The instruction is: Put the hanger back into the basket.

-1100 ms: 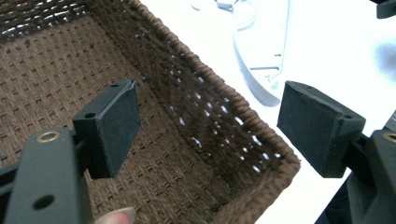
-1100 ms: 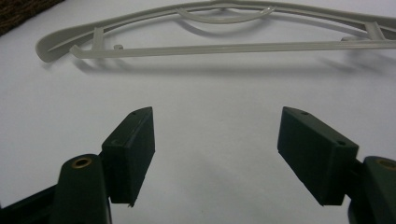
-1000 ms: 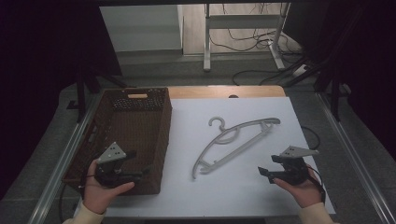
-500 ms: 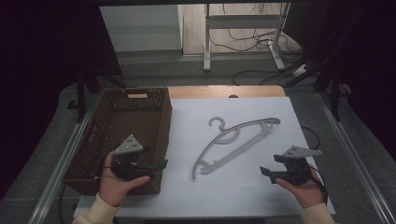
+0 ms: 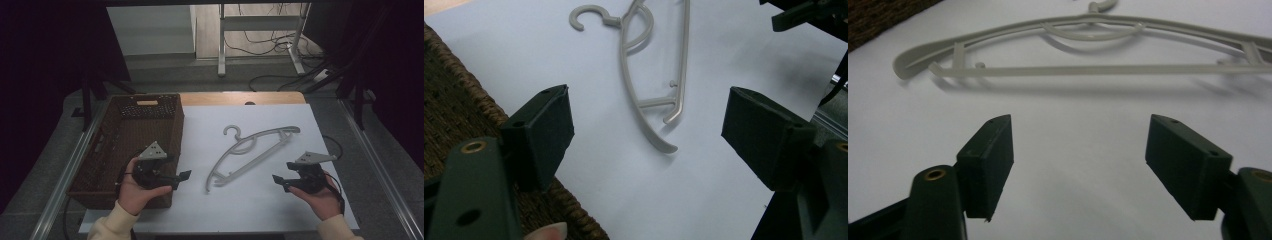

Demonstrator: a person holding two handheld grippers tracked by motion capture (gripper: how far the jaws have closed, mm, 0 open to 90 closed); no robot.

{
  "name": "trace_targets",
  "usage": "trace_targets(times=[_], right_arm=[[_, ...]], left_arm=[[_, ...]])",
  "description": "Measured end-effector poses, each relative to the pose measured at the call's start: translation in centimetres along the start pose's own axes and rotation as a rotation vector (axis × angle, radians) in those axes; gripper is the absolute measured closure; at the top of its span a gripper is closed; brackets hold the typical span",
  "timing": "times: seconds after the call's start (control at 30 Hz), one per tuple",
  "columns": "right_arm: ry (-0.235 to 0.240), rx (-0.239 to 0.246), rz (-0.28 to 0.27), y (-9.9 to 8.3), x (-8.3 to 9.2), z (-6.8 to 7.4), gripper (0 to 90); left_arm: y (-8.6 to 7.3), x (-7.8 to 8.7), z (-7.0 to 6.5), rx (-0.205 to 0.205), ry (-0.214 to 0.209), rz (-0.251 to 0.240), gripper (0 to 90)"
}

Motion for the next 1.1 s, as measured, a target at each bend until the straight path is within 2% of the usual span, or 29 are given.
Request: trace_targets(times=[0.1, 0.2, 0.37, 0.53, 0.67, 0.87, 0.97, 1.1], right_arm=[[0.007, 0.020, 0.018, 1.2, -0.9, 0.5, 33.0], [0.025, 0.015, 0.038, 2.0, -1.9, 0.8, 36.3], [0.022, 0.005, 0.083, 2.6, -3.3, 0.9, 36.6], [0.014, -0.007, 0.100, 3.5, -4.6, 0.8, 36.0], [-0.011, -0.028, 0.157, 4.7, -6.3, 0.2, 35.4], [-0.038, -0.105, 0.213, 6.2, -8.3, -1.4, 34.4], [-0.040, -0.106, 0.213, 6.7, -9.0, -1.6, 34.0], [-0.022, -0.101, 0.232, 6.8, -9.9, -1.0, 33.9]], left_arm=[[-0.1, 0.3, 0.0, 0.003, -0.001, -0.006, 20.4], [-0.2, 0.6, 0.1, 0.007, 0.000, -0.013, 20.4], [-0.5, 0.8, 0.2, 0.010, 0.004, -0.013, 20.4], [-0.5, 0.8, 0.1, 0.010, 0.005, -0.013, 20.4], [-0.3, 1.0, 0.1, 0.015, 0.005, -0.024, 20.3], [-0.4, 1.1, 0.3, 0.015, 0.003, -0.020, 20.3], [-0.5, 1.2, 0.3, 0.017, 0.002, -0.021, 20.4], [-0.4, 1.1, 0.2, 0.014, 0.002, -0.021, 20.3]])
Point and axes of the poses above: each handheld gripper's, and its own axes: x roughly backward along the jaws, y roughly out of its top, z roughly to its left, the point moved 6 cm from there along -x, roughly forward along the jaws, and after that the axes turned 8 degrees about -y, right-handed, at the moved point
